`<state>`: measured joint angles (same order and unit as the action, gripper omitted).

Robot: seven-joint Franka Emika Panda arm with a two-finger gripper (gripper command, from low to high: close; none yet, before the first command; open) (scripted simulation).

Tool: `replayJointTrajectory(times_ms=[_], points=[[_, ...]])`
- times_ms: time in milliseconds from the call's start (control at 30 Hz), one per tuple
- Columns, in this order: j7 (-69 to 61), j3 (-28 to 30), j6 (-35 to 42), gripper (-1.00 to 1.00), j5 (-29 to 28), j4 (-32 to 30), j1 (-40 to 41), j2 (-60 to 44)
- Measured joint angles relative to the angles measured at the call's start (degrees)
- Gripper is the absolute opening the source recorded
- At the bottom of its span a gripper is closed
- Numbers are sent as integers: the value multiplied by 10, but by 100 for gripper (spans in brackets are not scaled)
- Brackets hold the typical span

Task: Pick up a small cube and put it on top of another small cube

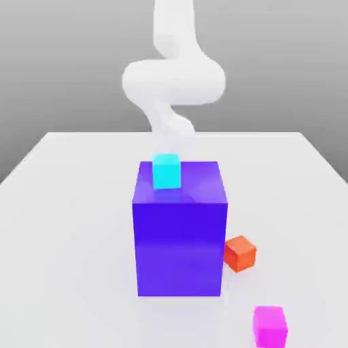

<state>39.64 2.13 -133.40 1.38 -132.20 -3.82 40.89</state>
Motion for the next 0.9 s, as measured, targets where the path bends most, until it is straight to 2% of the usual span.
replayJointTrajectory(times_ms=[333, 600, 767, 900], points=[[-262, 65, -65, 0, 71, -17, -130, -201], [-462, 70, -117, 0, 119, -30, -191, -358], [-564, 59, -153, 0, 116, -40, -215, -452], [-624, 49, -185, 0, 84, -49, -221, -522]])
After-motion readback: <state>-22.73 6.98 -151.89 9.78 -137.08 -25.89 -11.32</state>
